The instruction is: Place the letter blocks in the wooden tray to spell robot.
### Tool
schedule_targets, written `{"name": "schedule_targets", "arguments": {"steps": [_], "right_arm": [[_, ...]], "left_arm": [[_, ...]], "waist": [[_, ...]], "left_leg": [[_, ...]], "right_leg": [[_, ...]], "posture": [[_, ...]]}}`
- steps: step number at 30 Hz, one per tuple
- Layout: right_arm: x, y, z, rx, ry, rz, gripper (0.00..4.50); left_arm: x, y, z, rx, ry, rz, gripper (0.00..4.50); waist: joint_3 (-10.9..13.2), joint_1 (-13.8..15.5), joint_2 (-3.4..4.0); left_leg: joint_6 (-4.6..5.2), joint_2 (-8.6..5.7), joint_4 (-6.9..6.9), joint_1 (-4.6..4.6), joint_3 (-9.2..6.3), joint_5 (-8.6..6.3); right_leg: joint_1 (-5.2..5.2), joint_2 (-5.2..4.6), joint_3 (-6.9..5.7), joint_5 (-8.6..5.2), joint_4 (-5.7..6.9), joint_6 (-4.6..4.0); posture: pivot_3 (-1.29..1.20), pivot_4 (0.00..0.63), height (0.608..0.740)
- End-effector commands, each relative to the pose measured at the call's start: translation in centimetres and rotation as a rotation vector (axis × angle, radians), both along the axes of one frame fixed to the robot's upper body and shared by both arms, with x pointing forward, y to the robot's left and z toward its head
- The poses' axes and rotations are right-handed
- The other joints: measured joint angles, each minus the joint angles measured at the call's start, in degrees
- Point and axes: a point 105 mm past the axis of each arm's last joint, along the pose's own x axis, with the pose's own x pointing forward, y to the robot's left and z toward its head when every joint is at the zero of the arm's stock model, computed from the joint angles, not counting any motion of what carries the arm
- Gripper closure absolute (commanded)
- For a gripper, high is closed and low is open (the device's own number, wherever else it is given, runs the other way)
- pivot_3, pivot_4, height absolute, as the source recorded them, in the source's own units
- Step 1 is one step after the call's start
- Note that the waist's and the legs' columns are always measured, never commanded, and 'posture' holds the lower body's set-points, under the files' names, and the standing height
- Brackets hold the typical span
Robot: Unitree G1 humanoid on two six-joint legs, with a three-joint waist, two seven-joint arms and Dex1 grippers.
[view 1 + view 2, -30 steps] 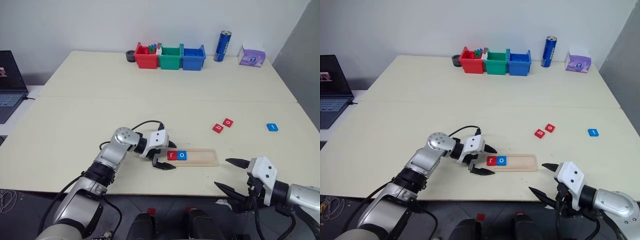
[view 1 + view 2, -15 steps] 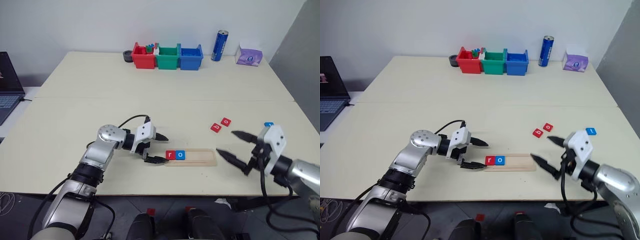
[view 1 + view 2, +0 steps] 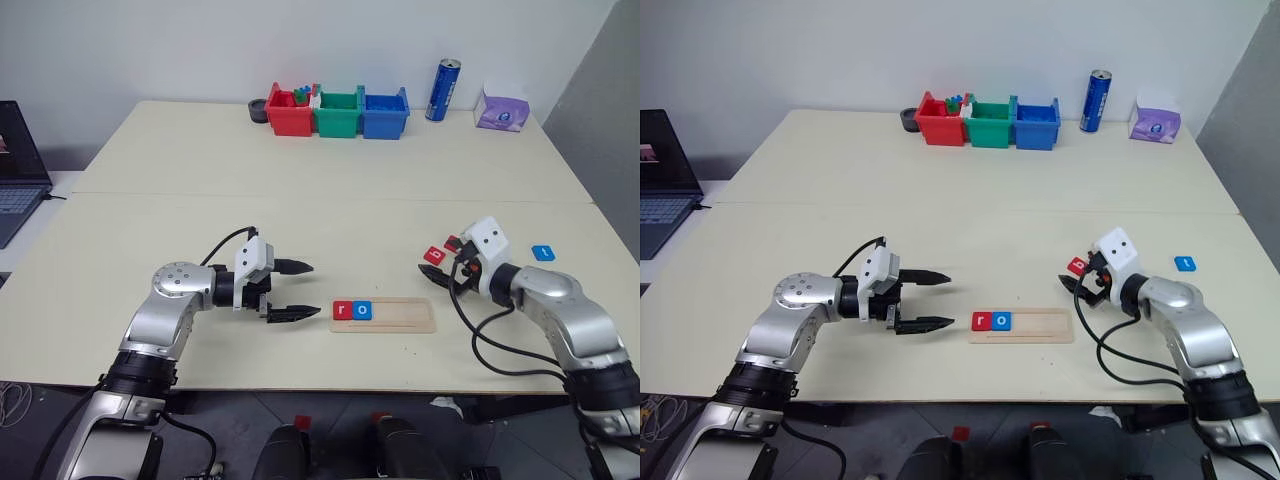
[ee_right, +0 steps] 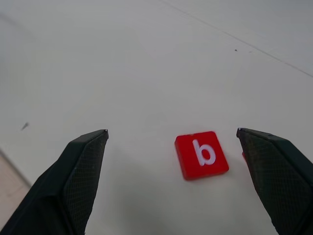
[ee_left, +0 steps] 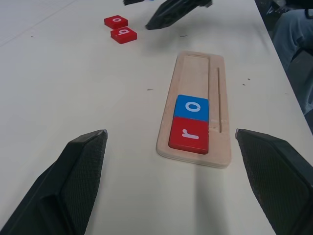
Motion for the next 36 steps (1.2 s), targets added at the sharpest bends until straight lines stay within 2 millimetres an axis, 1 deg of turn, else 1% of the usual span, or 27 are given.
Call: {"name": "schedule_targets", "arguments": {"steps": [1,4,8,17,20,24,27,29,31,34,36], "right_arm": [[1.1,0.0,0.3,-0.005,-0.019,0.018,0.00],[1.5,0.1,-0.4,-0.012,0.015,0.043,0.00],[1.4,0.2,-1.2,-0.012,0.058,0.066,0.00],[1.8,-0.3,-2.6,0.010,0.152,0.013,0.00],[1.8,-0.5,-2.9,0.035,0.177,-0.009,0.60],[1.8,-0.9,-3.1,0.026,0.179,-0.044,2.04],[1.9,-1.1,-2.6,0.045,0.162,-0.073,3.03],[1.7,-1.0,-2.0,0.046,0.144,-0.083,3.04],[1.1,-1.0,-1.3,0.046,0.120,-0.105,3.04],[-1.2,-1.1,0.0,0.049,0.054,-0.147,3.04],[-3.2,-1.7,0.3,0.095,0.025,-0.231,3.04]], "left_arm": [[-0.3,0.2,1.3,-0.007,-0.052,0.001,0.06],[-0.5,0.2,1.4,-0.004,-0.052,0.001,0.06],[-0.6,0.2,1.4,0.003,-0.054,0.007,0.06],[-0.5,0.3,1.3,0.021,-0.065,0.004,0.06],[-0.5,0.3,1.2,0.023,-0.067,0.004,0.00],[-0.5,0.4,1.0,0.021,-0.062,0.003,0.00],[-0.6,0.5,0.6,0.023,-0.058,-0.001,0.00],[-0.6,0.5,0.5,0.023,-0.055,-0.007,0.00],[-0.7,0.4,0.6,0.019,-0.056,-0.018,0.00],[-0.9,-0.1,0.7,0.012,-0.058,-0.043,0.00],[-1.3,-0.7,0.8,0.008,-0.054,-0.075,0.00]], "waist": [[0.00,0.04,0.00],[0.00,-0.06,0.01],[0.01,-0.06,0.01],[0.01,-0.09,0.02],[0.00,-0.08,0.02],[0.00,-0.09,0.02],[0.00,-0.09,0.02],[0.00,-0.09,0.02],[0.00,-0.05,0.02],[0.00,0.25,0.03],[0.00,0.30,0.05]], "left_leg": [[0.00,0.00,0.00,0.00,0.00,0.00],[0.00,0.00,-0.01,0.00,0.01,0.00],[0.00,0.00,-0.01,-0.01,-0.01,0.00],[0.00,0.01,-0.02,0.02,-0.01,0.00],[0.00,0.01,-0.01,0.03,-0.01,0.00],[0.00,0.01,-0.02,0.02,-0.01,0.00],[0.00,0.01,-0.02,0.03,-0.01,0.00],[0.00,0.01,-0.02,0.02,-0.01,0.00],[0.00,0.01,-0.02,0.02,-0.02,0.00],[0.00,0.00,-0.04,-0.16,-0.18,0.00],[0.00,-0.01,-0.03,-0.35,-0.20,0.00]], "right_leg": [[0.00,0.00,-0.01,0.00,0.00,0.00],[0.00,-0.03,0.01,0.01,0.00,-0.01],[0.00,-0.03,-0.04,0.01,0.00,-0.01],[0.00,-0.03,-0.03,0.01,0.03,-0.02],[0.00,-0.03,-0.02,0.01,0.05,-0.02],[0.01,-0.03,-0.04,0.01,0.03,-0.02],[0.01,-0.03,-0.03,0.01,0.03,-0.02],[0.00,-0.03,-0.03,0.01,0.04,-0.02],[0.00,-0.03,-0.04,0.01,0.03,-0.02],[-0.04,-0.07,-0.07,0.00,-0.01,-0.01],[-0.18,-0.08,-0.10,0.00,0.00,-0.01]], "posture": [[0.00,0.150,0.740],[0.00,0.150,0.740],[0.00,0.150,0.740],[0.00,0.150,0.740],[0.00,0.150,0.740],[0.00,0.150,0.740],[0.00,0.150,0.740],[0.00,0.150,0.740],[0.00,0.150,0.740],[0.00,0.150,0.740],[0.00,0.150,0.740]]}}
